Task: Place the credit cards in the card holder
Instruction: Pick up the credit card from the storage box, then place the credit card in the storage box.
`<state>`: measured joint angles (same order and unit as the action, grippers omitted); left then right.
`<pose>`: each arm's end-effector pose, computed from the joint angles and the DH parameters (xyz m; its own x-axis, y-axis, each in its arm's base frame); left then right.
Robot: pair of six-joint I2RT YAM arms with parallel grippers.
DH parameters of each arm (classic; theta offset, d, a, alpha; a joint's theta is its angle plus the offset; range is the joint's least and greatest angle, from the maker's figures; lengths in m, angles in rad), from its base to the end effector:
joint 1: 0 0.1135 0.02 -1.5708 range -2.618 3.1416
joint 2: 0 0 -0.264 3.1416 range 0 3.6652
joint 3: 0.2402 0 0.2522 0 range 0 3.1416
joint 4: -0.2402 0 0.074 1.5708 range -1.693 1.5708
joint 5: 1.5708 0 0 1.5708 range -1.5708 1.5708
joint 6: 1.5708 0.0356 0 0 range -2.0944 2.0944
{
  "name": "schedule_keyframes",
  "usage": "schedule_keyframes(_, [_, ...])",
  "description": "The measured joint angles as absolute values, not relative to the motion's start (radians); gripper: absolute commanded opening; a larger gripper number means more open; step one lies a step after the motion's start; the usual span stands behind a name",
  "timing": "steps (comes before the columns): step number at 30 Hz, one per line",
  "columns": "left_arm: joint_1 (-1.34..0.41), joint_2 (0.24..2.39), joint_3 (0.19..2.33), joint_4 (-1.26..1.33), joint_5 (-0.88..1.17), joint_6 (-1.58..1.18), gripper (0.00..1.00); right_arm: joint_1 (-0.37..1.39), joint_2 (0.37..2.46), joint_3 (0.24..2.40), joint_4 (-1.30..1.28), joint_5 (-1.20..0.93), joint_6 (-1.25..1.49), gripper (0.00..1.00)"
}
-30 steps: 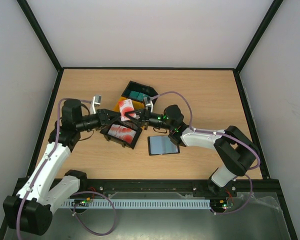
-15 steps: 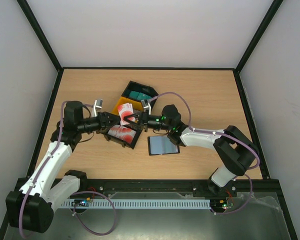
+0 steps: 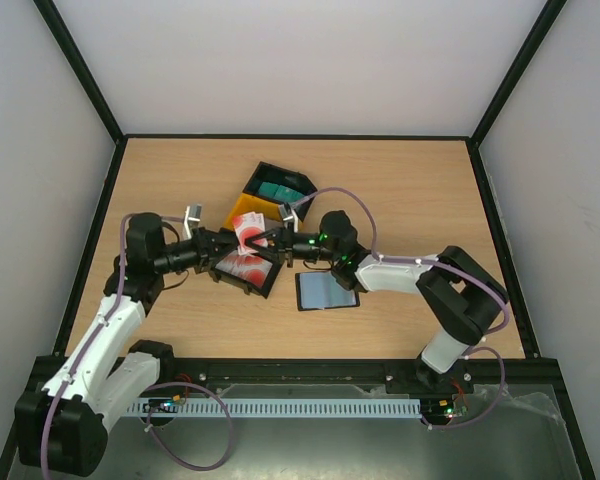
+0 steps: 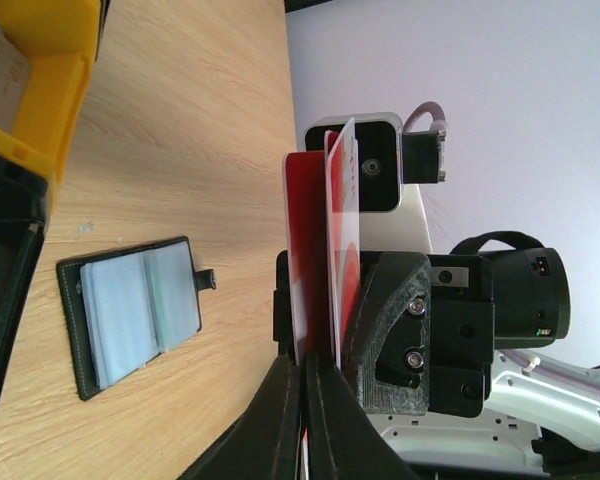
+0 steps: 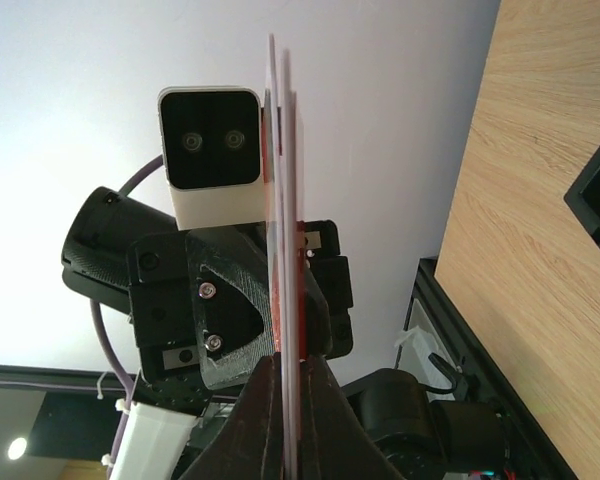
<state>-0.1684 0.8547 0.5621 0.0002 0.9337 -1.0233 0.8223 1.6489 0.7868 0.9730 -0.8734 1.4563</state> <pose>0.1822 -0.0600 0.2720 -0.8810 -0.3654 -0.3006 0.2043 0.2794 -0.9382 0.2126 0.2690 0.2405 -0.9739 -0.1111 -0.1978 -0.1878 -0.0944 0.9777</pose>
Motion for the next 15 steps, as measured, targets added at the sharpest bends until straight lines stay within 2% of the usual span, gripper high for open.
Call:
schedule_keyframes(10, [-0.149,0.782,0.465,-0.070,0.872,-1.020,0.02,0.851,1.700,0.801,0.868,-0.873,1.395,0.02])
schedule_keyframes(15, [-0.127,0.739,0.377,-0.104,0.831,-1.039,0.02,0.873,1.773,0.831,0.797,-0.883,1.361,0.06])
